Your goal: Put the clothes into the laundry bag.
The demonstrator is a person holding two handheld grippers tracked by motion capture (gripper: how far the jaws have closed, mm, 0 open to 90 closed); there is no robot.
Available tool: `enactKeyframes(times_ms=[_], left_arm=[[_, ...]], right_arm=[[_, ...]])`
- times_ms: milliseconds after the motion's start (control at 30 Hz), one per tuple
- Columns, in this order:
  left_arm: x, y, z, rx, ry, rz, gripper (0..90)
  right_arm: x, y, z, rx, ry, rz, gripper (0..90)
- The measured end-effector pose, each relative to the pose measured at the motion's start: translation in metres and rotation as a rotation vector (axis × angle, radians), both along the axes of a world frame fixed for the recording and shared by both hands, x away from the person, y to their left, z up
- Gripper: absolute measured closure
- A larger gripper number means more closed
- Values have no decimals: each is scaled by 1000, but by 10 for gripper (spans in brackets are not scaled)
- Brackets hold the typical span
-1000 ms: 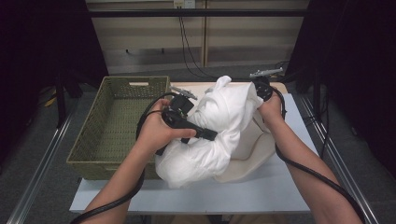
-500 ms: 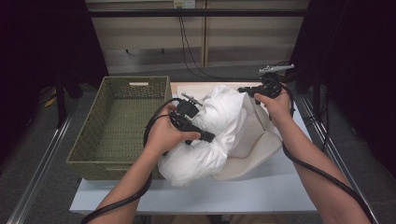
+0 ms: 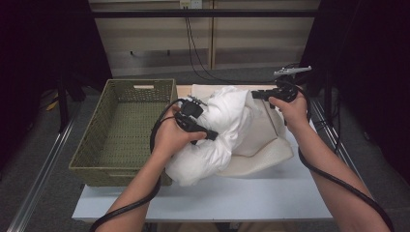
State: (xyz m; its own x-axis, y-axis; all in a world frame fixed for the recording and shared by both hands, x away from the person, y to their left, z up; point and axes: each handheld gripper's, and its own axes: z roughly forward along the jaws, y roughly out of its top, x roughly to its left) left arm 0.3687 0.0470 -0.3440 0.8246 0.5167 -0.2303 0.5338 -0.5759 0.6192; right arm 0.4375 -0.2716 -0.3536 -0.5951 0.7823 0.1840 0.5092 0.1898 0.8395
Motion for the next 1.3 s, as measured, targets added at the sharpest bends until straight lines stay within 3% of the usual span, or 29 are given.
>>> enactKeyframes(times_ms=[67, 200, 300, 400, 533, 567, 700, 867, 900, 967, 1067, 1100, 1133, 1167, 1300], left_arm=[[-7, -7, -1, -12, 10, -50, 461], [-13, -17, -3, -6, 5, -89, 461], [-20, -27, -5, -32, 13, -119, 460], [-22, -32, -8, -30, 15, -142, 460], [-24, -42, -21, -7, 47, -177, 459], [-21, -45, -29, -5, 73, -164, 459], [-14, -42, -39, 5, 78, -105, 459], [-7, -36, -40, 16, 75, -38, 458], [-5, -34, -40, 32, 67, 6, 459], [-3, -31, -39, 58, 46, 38, 459], [0, -28, -39, 54, 36, 75, 459], [3, -24, -37, 69, 10, 110, 460], [3, -24, -37, 69, 10, 110, 459], [4, -21, -35, 65, -18, 153, 460], [5, -18, -31, 74, -34, 140, 460]], right_arm=[[-1, 2, 0, -11, 1, -3, 868], [-2, 6, -1, -10, 3, 1, 868], [-3, 10, -4, -2, 13, 10, 868], [-4, 11, -5, 11, 16, 10, 868], [-5, 13, -2, 13, 9, 18, 868], [-6, 12, 1, 14, 8, 19, 868], [-9, 9, 3, 21, 3, 25, 868], [-10, 7, 4, 25, 5, 25, 868], [-11, 6, 5, 24, 2, 26, 869], [-12, 6, 7, 23, -1, 28, 868], [-13, 7, 8, 18, -5, 31, 869], [-15, 7, 10, 26, 0, 33, 869], [-15, 7, 10, 26, 0, 33, 869], [-16, 8, 12, 21, -1, 39, 869], [-18, 11, 13, 17, 2, 41, 869]])
